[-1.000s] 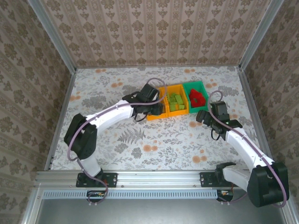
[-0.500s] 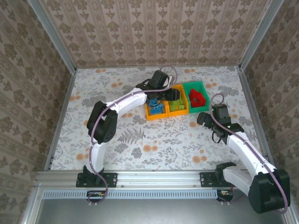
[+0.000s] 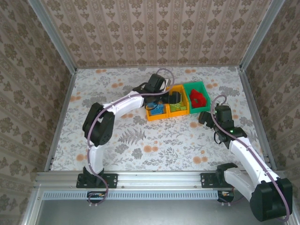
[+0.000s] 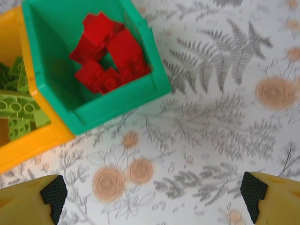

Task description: Sort the legos into containers by color

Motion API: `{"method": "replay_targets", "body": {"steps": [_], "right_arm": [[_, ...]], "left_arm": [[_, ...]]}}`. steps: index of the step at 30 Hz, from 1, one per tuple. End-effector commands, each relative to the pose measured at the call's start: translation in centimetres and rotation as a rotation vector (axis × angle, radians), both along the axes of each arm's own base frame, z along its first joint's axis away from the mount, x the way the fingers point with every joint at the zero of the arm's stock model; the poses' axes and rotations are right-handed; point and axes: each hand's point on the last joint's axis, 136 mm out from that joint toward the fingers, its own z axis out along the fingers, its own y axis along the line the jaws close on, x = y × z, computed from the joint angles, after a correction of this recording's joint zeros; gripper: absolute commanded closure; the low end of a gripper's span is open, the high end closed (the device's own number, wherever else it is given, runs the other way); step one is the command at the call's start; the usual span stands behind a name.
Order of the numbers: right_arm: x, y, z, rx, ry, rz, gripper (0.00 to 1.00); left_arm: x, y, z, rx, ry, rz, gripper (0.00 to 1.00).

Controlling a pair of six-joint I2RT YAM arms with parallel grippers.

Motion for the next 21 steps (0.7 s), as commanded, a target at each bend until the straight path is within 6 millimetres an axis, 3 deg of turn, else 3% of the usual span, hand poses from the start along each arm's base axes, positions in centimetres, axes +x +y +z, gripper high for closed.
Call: {"method": "replay_targets", "body": {"steps": [1,8,14,15,17,21], "right_arm": [[1.9,-2.1,2.0,-0.136,-0.146,-0.052,0.01],[5.9,-3.0,2.8,-0.313,-0.317,-0.019,0.0],[8.8,-3.6,-0.1,-0.338,-0.352,-0.037,0.0],[9.1,-3.5,-1.3,-0.329,-0.341,-0.025,0.0],[10.1,-2.6,-1.9,-0.326,-0.318,0.031,0.0],[9.9,-2.2,-2.7,-0.293,-0.378,0.076,0.0]], "left_arm": [[0.6,3.3,4.1,0.068,-0.235,0.026,0.0],[0.4,14.2,3.9,0.455,-0.473,0.205,0.0],[-0.3,23.1,4.2,0.544,-0.527,0.381,0.0],[-0.4,24.4,4.0,0.549,-0.535,0.41,0.0],[-0.6,27.3,3.5,0.576,-0.55,0.49,0.0],[-1.5,32.9,2.2,0.617,-0.516,0.648,0.0]]}}
